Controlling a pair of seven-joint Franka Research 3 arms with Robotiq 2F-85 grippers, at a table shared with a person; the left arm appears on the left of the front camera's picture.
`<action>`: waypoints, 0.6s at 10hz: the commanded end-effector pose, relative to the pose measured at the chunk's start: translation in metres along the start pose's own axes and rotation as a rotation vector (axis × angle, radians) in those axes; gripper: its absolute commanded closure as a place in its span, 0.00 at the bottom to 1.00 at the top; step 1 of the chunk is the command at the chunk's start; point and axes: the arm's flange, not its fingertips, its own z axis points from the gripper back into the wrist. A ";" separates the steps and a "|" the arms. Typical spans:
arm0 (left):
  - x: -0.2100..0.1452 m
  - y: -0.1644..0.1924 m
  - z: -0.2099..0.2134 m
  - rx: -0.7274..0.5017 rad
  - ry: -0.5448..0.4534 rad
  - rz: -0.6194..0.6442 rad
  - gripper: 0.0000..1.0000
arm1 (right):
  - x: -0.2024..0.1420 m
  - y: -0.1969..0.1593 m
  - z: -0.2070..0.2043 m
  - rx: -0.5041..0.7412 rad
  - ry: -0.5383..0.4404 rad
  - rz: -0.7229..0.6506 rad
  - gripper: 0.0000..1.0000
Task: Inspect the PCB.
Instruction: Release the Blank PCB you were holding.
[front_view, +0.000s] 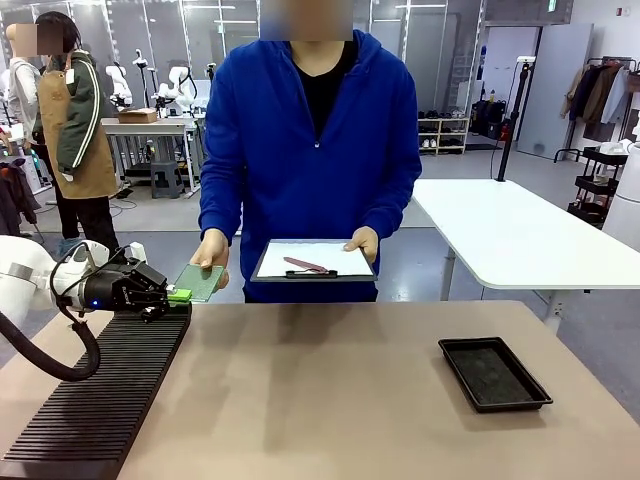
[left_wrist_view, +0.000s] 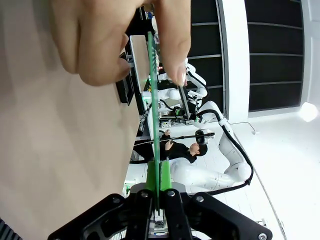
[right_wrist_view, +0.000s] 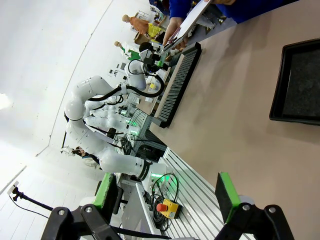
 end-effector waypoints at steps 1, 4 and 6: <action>0.000 0.000 -0.001 0.000 0.000 -0.002 0.97 | 0.001 0.001 0.001 0.010 -0.006 0.014 0.00; 0.000 0.000 -0.001 0.000 0.000 -0.002 0.97 | 0.001 0.001 0.001 0.010 -0.006 0.014 0.00; 0.000 0.000 -0.001 0.000 0.000 -0.002 0.97 | 0.001 0.001 0.001 0.010 -0.006 0.014 0.00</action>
